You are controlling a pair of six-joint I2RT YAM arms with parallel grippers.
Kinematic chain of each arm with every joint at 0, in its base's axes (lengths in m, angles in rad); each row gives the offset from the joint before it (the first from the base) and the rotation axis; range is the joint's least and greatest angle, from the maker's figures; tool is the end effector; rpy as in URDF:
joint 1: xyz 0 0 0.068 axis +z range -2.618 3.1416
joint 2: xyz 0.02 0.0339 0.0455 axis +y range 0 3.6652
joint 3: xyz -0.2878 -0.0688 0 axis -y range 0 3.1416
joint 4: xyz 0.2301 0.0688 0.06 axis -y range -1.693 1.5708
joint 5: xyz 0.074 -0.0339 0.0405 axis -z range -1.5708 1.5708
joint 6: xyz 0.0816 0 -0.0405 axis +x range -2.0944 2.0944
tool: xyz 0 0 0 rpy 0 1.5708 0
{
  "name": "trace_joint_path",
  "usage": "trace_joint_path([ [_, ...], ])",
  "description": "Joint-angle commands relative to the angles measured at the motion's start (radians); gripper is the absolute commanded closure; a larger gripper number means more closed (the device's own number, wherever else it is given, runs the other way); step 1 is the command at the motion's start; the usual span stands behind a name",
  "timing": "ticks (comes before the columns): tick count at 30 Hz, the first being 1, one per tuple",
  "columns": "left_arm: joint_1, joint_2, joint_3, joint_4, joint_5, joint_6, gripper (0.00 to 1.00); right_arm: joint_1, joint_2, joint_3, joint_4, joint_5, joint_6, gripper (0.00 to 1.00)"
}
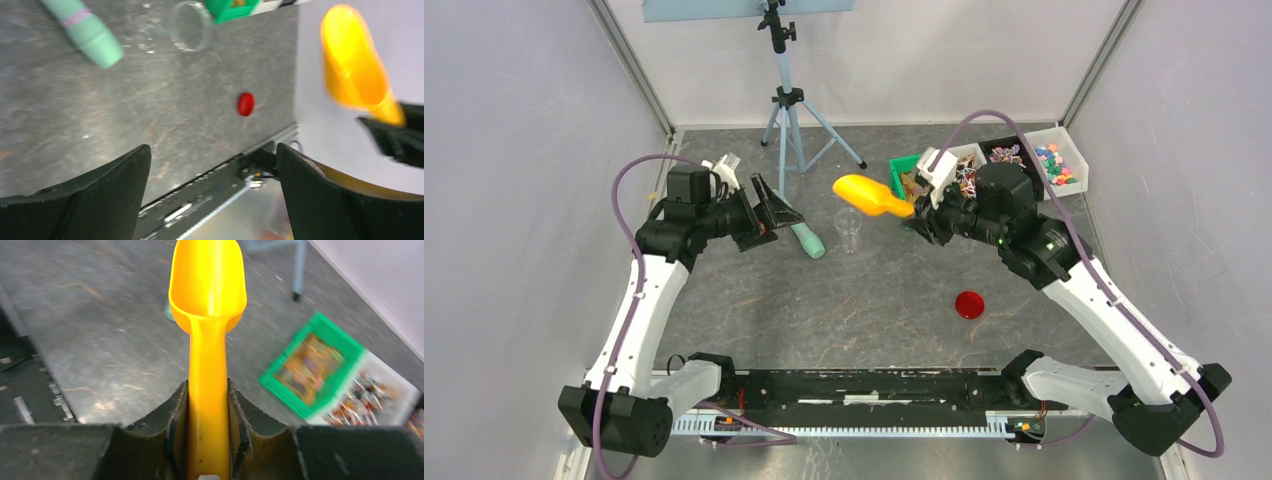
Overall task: Pack the candies
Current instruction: Adjust the spatula, then scoop the fake candies from the storage box.
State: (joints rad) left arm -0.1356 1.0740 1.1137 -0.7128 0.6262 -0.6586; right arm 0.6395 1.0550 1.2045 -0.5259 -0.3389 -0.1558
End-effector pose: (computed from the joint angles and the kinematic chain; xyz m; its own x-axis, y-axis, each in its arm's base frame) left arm 0.2114 -0.0771 0.3482 -0.8334 -0.3868 -0.3948 0.0677 0.6375 -0.7675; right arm 0.1740 0.1632 0.4020 -0.1655 -0.3055 -0.9377 -0.8469 0.5313 -0.0236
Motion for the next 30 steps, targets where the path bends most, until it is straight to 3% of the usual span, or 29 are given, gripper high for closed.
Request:
trace_joint_path([
  [1, 0.004, -0.062, -0.011, -0.108, -0.207, 0.225, 0.0, -0.004, 0.09, 0.146, -0.194, 0.396, 0.032, 1.0],
  [5, -0.005, -0.136, -0.125, -0.062, -0.272, 0.309, 0.0, -0.029, 0.198, 0.269, -0.323, 0.515, 0.03, 1.0],
  [12, -0.055, -0.251, -0.354, 0.101, -0.301, 0.282, 0.0, -0.056, 0.422, 0.454, -0.522, 0.683, 0.062, 1.0],
  [18, -0.066, -0.271, -0.356, 0.11, -0.303, 0.282, 0.0, -0.072, 0.574, 0.512, -0.563, 0.664, 0.091, 1.0],
  [23, -0.078, -0.298, -0.365, 0.105, -0.339, 0.276, 0.0, -0.081, 0.677, 0.548, -0.591, 0.764, 0.111, 1.0],
  [30, -0.087, -0.274, -0.363, 0.095, -0.345, 0.277, 0.0, -0.106, 0.72, 0.528, -0.556, 0.738, 0.103, 1.0],
])
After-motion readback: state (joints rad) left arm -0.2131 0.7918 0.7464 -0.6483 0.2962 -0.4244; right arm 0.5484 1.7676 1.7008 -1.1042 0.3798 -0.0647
